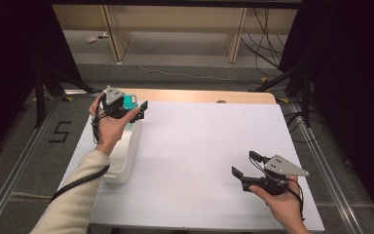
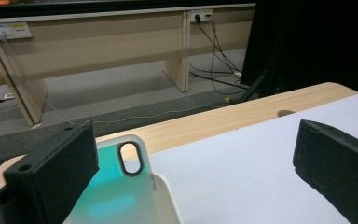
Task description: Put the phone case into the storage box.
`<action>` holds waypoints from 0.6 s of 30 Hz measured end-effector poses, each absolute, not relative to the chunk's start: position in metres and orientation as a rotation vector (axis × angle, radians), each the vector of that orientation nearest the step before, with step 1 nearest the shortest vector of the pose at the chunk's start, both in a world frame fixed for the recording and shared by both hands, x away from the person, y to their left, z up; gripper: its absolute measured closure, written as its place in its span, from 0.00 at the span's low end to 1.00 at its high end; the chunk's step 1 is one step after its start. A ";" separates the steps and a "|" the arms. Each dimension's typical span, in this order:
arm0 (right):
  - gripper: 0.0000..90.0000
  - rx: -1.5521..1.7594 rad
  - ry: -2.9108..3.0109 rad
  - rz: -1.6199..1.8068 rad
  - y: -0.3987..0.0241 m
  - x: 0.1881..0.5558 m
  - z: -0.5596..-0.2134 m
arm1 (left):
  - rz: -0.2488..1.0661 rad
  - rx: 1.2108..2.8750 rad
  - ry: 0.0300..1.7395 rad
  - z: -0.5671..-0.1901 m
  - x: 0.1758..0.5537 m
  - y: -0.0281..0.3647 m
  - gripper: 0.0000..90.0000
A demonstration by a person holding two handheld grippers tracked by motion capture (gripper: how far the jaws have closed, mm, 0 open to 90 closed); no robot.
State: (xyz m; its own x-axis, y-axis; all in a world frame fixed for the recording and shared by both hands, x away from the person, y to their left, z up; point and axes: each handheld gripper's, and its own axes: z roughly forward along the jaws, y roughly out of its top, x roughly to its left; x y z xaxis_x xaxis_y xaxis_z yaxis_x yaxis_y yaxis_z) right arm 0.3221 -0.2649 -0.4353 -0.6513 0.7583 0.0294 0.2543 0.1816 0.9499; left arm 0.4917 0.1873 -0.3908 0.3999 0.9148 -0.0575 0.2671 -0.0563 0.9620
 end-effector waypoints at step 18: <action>0.18 0.937 2.013 1.481 -0.265 0.321 -0.433 | 0.629 1.564 0.940 -0.381 0.442 0.193 0.00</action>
